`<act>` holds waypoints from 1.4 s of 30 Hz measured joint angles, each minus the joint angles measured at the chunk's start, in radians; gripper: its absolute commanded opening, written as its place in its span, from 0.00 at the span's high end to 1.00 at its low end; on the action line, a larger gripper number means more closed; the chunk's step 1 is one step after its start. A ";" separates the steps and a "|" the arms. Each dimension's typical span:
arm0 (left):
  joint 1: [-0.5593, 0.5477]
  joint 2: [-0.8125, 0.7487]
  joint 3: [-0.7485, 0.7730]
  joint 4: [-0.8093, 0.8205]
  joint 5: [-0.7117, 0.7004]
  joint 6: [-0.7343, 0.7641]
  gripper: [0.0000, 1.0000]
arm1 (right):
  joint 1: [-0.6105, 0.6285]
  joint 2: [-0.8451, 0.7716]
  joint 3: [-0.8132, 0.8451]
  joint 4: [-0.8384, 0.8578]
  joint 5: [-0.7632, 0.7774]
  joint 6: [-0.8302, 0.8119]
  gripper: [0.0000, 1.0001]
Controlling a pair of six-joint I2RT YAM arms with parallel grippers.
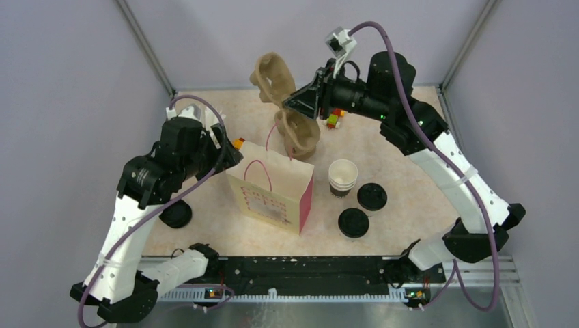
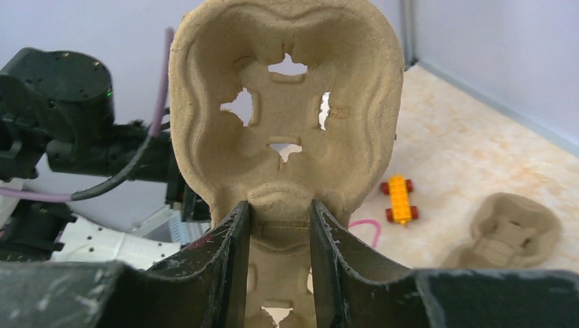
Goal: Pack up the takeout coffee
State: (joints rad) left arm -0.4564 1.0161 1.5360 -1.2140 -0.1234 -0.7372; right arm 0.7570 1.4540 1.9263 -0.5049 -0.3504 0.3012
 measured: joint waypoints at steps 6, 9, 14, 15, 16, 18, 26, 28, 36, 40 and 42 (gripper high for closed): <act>0.000 0.000 -0.001 -0.002 -0.005 -0.013 0.35 | 0.070 -0.004 -0.109 0.055 -0.018 0.018 0.76; 0.000 -0.005 -0.008 0.002 0.004 -0.024 0.38 | 0.099 -0.002 -0.158 0.049 -0.017 0.017 0.76; 0.001 -0.020 -0.029 0.002 0.038 -0.053 0.39 | 0.140 0.008 -0.167 0.050 -0.014 0.014 0.76; 0.001 -0.028 -0.038 0.002 0.038 -0.058 0.38 | 0.146 0.010 -0.167 0.049 -0.012 0.013 0.76; 0.001 -0.035 -0.047 0.000 0.037 -0.064 0.37 | 0.154 0.010 -0.167 0.050 -0.008 0.008 0.76; 0.001 -0.055 -0.064 -0.006 0.031 -0.072 0.35 | 0.175 0.010 -0.180 0.057 0.007 -0.008 0.76; 0.002 -0.068 -0.041 -0.042 0.030 -0.067 0.38 | 0.207 0.010 -0.263 0.054 0.062 -0.069 0.76; 0.002 -0.064 -0.033 -0.042 0.035 -0.065 0.38 | 0.207 0.010 -0.278 0.052 0.074 -0.080 0.76; 0.002 -0.064 -0.044 -0.053 0.030 -0.065 0.38 | 0.213 0.010 -0.304 0.048 0.099 -0.117 0.76; 0.002 -0.061 -0.044 -0.082 0.006 -0.063 0.38 | 0.216 0.009 -0.333 0.045 0.098 -0.132 0.76; 0.002 -0.060 -0.046 -0.091 -0.008 -0.059 0.41 | 0.216 0.009 -0.343 0.043 0.094 -0.139 0.76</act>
State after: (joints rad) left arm -0.4549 0.9562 1.4902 -1.3052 -0.1314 -0.7963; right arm 0.9733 1.4631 1.5833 -0.4614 -0.2562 0.1619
